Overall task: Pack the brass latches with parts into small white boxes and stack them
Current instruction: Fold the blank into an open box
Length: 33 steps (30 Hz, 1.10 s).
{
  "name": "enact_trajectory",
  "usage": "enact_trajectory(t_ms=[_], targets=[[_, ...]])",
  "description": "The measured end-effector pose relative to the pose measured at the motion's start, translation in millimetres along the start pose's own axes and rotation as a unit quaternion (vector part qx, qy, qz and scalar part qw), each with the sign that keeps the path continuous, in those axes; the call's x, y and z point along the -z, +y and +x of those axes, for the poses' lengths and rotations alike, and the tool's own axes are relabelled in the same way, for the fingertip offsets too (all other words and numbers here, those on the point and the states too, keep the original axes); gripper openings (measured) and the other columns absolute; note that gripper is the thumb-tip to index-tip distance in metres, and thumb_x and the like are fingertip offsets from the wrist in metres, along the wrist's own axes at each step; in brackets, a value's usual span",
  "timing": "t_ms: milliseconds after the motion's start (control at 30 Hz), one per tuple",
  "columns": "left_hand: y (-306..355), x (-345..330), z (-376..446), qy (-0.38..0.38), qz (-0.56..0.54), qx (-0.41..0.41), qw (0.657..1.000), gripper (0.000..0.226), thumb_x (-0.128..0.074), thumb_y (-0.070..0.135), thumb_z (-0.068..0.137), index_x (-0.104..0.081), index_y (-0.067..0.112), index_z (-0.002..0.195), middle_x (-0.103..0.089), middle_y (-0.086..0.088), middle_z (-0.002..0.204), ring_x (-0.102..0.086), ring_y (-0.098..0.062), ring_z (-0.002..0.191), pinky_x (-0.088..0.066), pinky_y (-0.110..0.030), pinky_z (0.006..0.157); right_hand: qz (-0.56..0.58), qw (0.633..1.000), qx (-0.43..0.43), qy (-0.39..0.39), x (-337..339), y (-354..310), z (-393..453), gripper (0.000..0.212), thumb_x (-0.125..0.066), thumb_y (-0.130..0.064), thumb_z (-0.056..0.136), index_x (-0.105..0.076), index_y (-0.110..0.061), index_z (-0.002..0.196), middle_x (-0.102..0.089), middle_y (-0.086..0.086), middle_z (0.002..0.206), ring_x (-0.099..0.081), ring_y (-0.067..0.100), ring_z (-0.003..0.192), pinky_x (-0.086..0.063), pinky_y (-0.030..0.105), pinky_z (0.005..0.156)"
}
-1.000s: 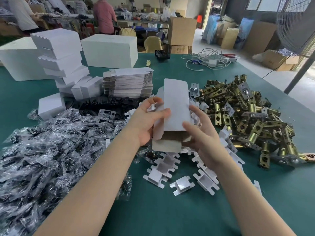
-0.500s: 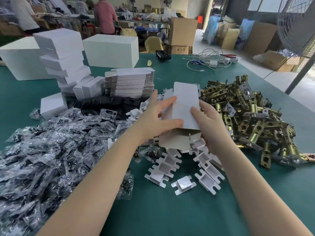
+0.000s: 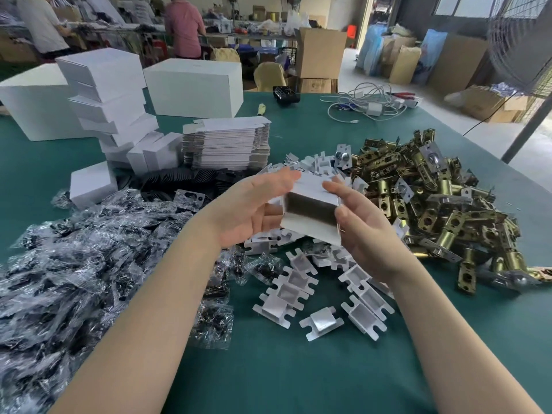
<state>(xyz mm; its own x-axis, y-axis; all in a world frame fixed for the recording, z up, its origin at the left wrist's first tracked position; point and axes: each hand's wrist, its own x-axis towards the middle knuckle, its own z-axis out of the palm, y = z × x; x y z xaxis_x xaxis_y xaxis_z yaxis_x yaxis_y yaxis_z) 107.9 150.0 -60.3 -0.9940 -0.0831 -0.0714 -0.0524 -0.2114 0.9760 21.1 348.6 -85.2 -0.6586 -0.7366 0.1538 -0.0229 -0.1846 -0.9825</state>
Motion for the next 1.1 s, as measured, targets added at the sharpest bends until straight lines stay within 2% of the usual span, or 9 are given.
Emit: enact_trajectory(t_ms=[100, 167, 300, 367, 433, 633, 733, 967, 1100], targets=[[2.8, 6.9, -10.5, -0.074, -0.031, -0.027, 0.996, 0.059, -0.08, 0.016, 0.082, -0.054, 0.016, 0.136, -0.074, 0.0, 0.103, -0.071, -0.01, 0.078, -0.058, -0.021, 0.071, 0.052, 0.998, -0.01, -0.037, 4.8, -4.8, 0.9, 0.071, -0.083, -0.037, 0.065, -0.056, -0.022, 0.129, -0.029, -0.004, 0.159, -0.05, 0.01, 0.131, -0.053, 0.023, 0.084], [3.1, 6.2, -12.2, -0.063, -0.02, -0.044, 0.997, 0.071, -0.092, 0.032, 0.065, -0.063, 0.021, 0.129, -0.072, -0.001, 0.101, -0.07, -0.012, 0.08, -0.06, -0.023, 0.069, 0.04, 0.998, -0.008, -0.037, 4.6, -8.0, 2.8, 0.076, -0.085, -0.038, 0.056, -0.058, -0.02, 0.125, -0.037, -0.004, 0.153, -0.061, 0.009, 0.117, -0.054, 0.023, 0.079], [2.3, -7.4, -5.1, 0.065, 0.134, -0.125, 0.981, 0.034, -0.088, 0.045, 0.069, -0.077, 0.035, 0.099, -0.074, 0.004, 0.106, -0.07, -0.025, 0.086, -0.061, -0.04, 0.075, -0.12, 0.99, 0.043, 0.063, -8.3, -8.4, 8.1, 0.029, -0.07, -0.037, 0.085, -0.065, -0.023, 0.11, -0.07, -0.01, 0.099, -0.067, 0.014, 0.071, -0.055, 0.028, 0.057], [1.6, -11.1, -4.4, 0.091, 0.212, -0.178, 0.957, 0.01, -0.08, 0.035, 0.082, -0.077, 0.039, 0.091, -0.074, 0.005, 0.105, -0.071, -0.019, 0.088, -0.06, -0.026, 0.07, -0.209, 0.966, 0.097, 0.12, -12.0, -8.3, 9.4, 0.009, -0.067, -0.028, 0.091, -0.067, -0.027, 0.101, -0.071, -0.018, 0.087, -0.065, 0.024, 0.066, -0.056, 0.035, 0.053], [1.1, -10.6, -4.9, 0.104, 0.221, -0.185, 0.952, 0.014, -0.076, 0.025, 0.087, -0.078, 0.039, 0.087, -0.075, 0.004, 0.099, -0.07, -0.008, 0.081, -0.055, -0.017, 0.064, -0.221, 0.959, 0.127, 0.123, -12.5, -9.3, 9.3, 0.009, -0.067, -0.024, 0.092, -0.068, -0.03, 0.098, -0.071, -0.022, 0.089, -0.068, 0.022, 0.069, -0.058, 0.035, 0.055], [3.0, -16.5, -5.7, 0.135, 0.066, -0.112, 0.982, 0.017, -0.077, 0.034, 0.07, -0.08, 0.031, 0.086, -0.074, 0.004, 0.088, -0.073, -0.016, 0.075, -0.059, -0.027, 0.063, -0.117, 0.978, 0.163, 0.05, -9.9, -8.5, -3.1, 0.023, -0.068, -0.039, 0.089, -0.069, -0.039, 0.112, -0.066, -0.01, 0.125, -0.069, 0.037, 0.082, -0.06, 0.033, 0.064], [3.3, -18.4, -5.9, 0.145, 0.014, -0.102, 0.984, 0.018, -0.078, 0.032, 0.069, -0.08, 0.029, 0.087, -0.077, -0.003, 0.101, -0.076, -0.026, 0.079, -0.06, -0.026, 0.062, -0.147, 0.968, 0.199, 0.031, -11.8, -8.0, -4.6, 0.036, -0.074, -0.036, 0.077, -0.066, -0.04, 0.112, -0.056, -0.014, 0.136, -0.073, 0.017, 0.084, -0.058, 0.025, 0.07], [4.2, -18.9, -6.0, 0.123, 0.008, -0.092, 0.988, 0.016, -0.077, 0.029, 0.069, -0.081, 0.028, 0.084, -0.077, 0.001, 0.088, -0.076, -0.024, 0.077, -0.059, -0.024, 0.061, -0.247, 0.924, 0.271, 0.105, -11.4, -10.8, 6.6, 0.031, -0.073, -0.028, 0.08, -0.062, -0.033, 0.108, -0.071, -0.006, 0.098, -0.07, 0.009, 0.068, -0.055, 0.02, 0.061], [6.5, -17.8, -6.7, 0.13, 0.019, -0.087, 0.988, 0.018, -0.078, 0.032, 0.069, -0.081, 0.029, 0.086, -0.078, -0.004, 0.097, -0.076, -0.026, 0.078, -0.059, -0.025, 0.06, -0.234, 0.931, 0.265, 0.097, -10.2, -8.0, 6.3, 0.021, -0.072, -0.027, 0.083, -0.06, -0.028, 0.101, -0.067, -0.009, 0.114, -0.07, 0.007, 0.066, -0.053, 0.017, 0.056]])
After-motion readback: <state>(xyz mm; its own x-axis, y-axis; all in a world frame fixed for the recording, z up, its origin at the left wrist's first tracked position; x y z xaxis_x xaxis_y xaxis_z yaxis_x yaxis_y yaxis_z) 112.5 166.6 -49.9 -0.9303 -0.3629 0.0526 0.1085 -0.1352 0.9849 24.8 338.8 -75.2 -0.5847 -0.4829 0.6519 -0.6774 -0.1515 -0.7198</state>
